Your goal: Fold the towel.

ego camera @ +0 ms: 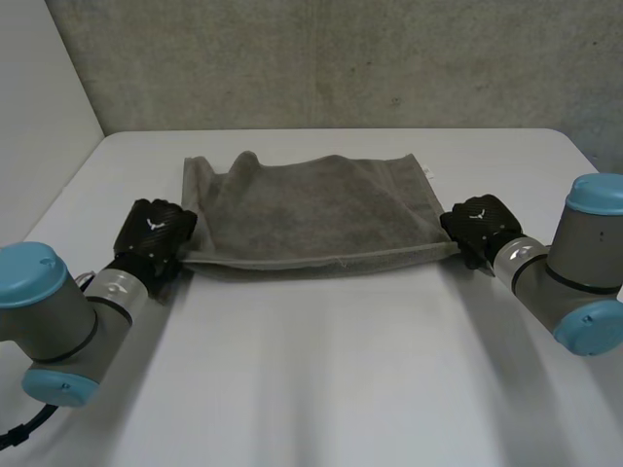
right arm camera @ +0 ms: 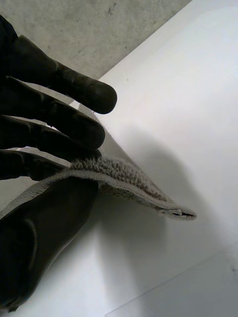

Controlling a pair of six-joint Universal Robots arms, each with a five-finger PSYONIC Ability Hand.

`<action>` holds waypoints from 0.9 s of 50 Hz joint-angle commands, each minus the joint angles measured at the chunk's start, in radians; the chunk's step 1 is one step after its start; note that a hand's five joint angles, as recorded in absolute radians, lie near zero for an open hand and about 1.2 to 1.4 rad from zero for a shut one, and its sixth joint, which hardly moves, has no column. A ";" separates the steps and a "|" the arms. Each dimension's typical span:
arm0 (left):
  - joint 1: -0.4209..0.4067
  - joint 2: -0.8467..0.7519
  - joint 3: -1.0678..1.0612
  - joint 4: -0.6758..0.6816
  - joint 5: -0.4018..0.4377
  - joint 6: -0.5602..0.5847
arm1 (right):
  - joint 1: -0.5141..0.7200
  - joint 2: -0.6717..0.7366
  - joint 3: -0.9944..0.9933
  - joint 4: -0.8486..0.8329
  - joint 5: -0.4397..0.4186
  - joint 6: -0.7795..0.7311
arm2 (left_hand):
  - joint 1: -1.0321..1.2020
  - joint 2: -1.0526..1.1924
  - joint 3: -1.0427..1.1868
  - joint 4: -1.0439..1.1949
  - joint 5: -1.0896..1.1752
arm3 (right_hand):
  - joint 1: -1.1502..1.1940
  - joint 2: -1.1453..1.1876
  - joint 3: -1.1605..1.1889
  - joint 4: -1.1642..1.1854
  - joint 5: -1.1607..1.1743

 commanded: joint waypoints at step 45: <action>0.063 0.493 -0.124 -0.049 -0.050 0.040 | -0.086 -0.398 -0.002 0.246 0.019 -0.010 | 0.475 0.476 0.474 0.468 0.310 | 0.052 0.063 0.054 0.048 0.051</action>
